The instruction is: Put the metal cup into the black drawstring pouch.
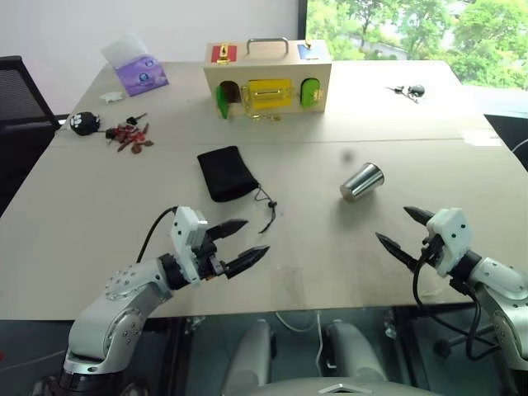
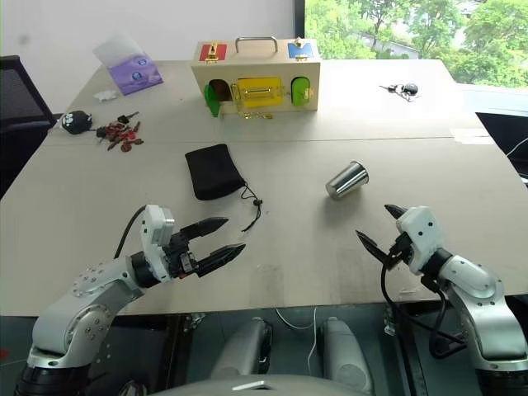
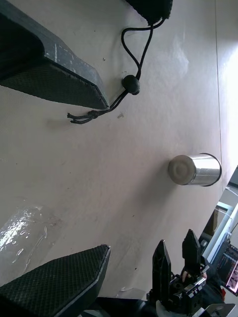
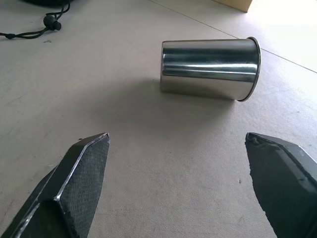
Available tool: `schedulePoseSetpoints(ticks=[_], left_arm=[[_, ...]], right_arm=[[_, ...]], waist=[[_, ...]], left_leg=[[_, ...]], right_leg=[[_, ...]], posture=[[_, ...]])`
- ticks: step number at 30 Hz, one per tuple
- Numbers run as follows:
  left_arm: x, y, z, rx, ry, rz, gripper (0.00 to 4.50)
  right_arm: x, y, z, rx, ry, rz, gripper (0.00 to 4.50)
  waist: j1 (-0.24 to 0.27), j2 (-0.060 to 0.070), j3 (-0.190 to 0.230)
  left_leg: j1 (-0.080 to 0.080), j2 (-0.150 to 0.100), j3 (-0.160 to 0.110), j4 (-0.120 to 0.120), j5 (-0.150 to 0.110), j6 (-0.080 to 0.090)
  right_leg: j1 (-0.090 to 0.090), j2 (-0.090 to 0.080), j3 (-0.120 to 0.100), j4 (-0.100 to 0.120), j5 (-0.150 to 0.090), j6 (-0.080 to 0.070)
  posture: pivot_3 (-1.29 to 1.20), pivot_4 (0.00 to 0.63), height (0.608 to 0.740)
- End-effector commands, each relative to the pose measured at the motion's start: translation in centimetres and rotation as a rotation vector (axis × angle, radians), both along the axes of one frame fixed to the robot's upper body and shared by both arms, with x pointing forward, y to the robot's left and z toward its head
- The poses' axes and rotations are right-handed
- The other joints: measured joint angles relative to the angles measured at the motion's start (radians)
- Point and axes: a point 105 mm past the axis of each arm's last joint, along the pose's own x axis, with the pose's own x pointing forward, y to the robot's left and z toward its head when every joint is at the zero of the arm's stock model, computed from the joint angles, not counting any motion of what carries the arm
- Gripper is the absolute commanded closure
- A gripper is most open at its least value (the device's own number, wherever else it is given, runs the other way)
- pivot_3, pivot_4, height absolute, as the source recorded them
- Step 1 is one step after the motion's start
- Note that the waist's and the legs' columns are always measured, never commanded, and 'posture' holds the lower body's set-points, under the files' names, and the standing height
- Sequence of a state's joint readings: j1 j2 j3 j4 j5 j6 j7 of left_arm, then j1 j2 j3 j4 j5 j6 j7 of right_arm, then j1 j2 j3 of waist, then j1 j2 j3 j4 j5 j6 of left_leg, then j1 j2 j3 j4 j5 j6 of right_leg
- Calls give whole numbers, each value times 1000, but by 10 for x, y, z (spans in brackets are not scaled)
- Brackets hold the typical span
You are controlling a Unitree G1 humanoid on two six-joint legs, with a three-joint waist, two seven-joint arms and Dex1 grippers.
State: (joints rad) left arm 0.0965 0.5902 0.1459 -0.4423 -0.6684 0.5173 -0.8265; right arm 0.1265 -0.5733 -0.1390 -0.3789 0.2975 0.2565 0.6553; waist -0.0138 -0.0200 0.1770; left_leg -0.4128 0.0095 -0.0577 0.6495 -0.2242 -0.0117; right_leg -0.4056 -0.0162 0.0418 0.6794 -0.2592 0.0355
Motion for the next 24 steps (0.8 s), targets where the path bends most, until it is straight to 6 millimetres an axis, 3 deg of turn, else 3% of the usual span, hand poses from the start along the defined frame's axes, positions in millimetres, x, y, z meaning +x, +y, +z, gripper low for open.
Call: schedulePoseSetpoints(ticks=[1,7,11,14,17,20,24], left_arm=[[4,-1,17,-10,-57,18,1],[40,15,52,-220,-74,273,1],[45,28,68,-273,-62,356,1],[38,31,65,-97,-116,371,1],[39,46,59,153,-199,472,1],[45,52,53,492,-351,514,1],[58,59,51,708,-443,580,1]], right_arm=[[5,1,21,42,-92,1,60],[17,24,45,169,-149,28,60],[21,43,68,271,-183,81,60],[10,65,84,295,-195,264,60],[-10,82,87,237,-191,442,60],[-27,88,78,174,-170,550,60],[-29,89,71,149,-166,557,60]], waist=[[0,0,0],[0,0,0],[-2,0,0],[-8,1,0],[-2,1,0],[8,0,0],[5,0,0]], left_leg=[[0,0,0,0,0,0],[1,1,-1,2,0,0],[0,0,-2,2,0,0],[0,0,-1,1,0,0],[0,-1,-2,-1,0,0],[0,-1,-3,-1,0,0],[0,-2,-1,0,0,0]], right_leg=[[0,0,0,0,0,0],[1,0,-1,0,0,0],[1,0,-1,0,0,0],[1,0,0,1,0,0],[1,0,-1,-1,0,0],[1,0,-2,-1,0,0],[2,-1,0,-2,0,0]], posture=[[0,150,740],[0,150,740],[0,150,740],[0,150,740],[0,150,740],[0,150,740],[0,150,740]])
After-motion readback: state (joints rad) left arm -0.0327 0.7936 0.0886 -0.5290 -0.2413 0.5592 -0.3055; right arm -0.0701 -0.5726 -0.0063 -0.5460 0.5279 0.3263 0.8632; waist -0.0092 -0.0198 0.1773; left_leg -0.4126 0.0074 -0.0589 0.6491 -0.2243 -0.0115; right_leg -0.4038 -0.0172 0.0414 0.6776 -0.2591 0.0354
